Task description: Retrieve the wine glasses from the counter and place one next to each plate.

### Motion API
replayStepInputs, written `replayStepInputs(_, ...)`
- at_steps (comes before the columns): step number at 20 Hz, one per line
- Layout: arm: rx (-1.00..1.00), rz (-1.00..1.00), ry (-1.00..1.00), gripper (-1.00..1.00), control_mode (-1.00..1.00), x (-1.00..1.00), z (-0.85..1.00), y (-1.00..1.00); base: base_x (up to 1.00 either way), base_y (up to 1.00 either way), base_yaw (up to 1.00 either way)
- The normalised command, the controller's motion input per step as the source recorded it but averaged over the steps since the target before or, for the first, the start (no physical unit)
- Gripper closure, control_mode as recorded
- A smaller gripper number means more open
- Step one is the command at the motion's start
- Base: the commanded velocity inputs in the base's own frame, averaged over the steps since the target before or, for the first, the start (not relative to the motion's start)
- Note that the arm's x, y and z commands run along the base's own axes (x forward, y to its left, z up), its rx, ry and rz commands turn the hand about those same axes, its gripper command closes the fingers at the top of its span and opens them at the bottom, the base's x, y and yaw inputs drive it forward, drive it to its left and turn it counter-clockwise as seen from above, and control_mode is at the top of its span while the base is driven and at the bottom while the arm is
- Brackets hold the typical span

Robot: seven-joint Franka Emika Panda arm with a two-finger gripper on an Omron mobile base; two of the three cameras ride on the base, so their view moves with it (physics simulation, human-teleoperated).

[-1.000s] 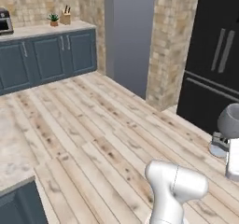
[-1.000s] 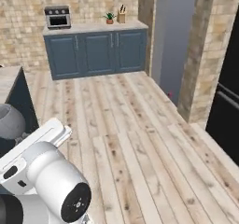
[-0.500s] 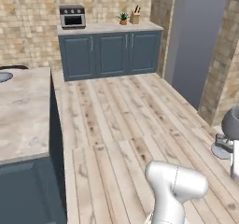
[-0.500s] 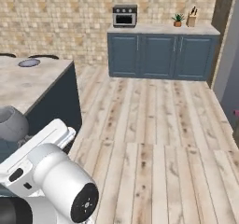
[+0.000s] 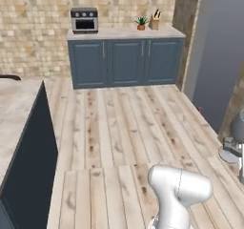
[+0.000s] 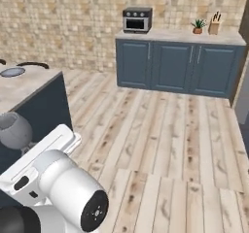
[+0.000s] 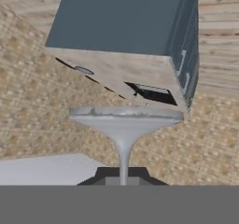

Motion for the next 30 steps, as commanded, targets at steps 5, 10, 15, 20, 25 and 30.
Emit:
replayStepInputs(5,0.0,0.0,0.0,1.0,1.0,0.0,0.0,0.0,1.0,-0.11,0.31)
replayStepInputs(10,0.0,0.0,0.0,1.0,1.0,0.0,0.0,0.0,1.0,-0.11,0.33)
replayStepInputs(15,0.0,0.0,0.0,1.0,1.0,0.0,0.0,0.0,1.0,-0.19,0.35)
replayStepInputs(20,0.0,0.0,0.0,1.0,1.0,0.0,0.0,0.0,1.0,-0.62,0.45)
replayStepInputs(25,0.0,0.0,0.0,1.0,1.0,0.0,0.0,0.0,0.97,-0.33,0.68)
replayStepInputs(30,0.0,0.0,0.0,1.0,1.0,0.0,0.0,0.0,0.67,-0.27,0.79)
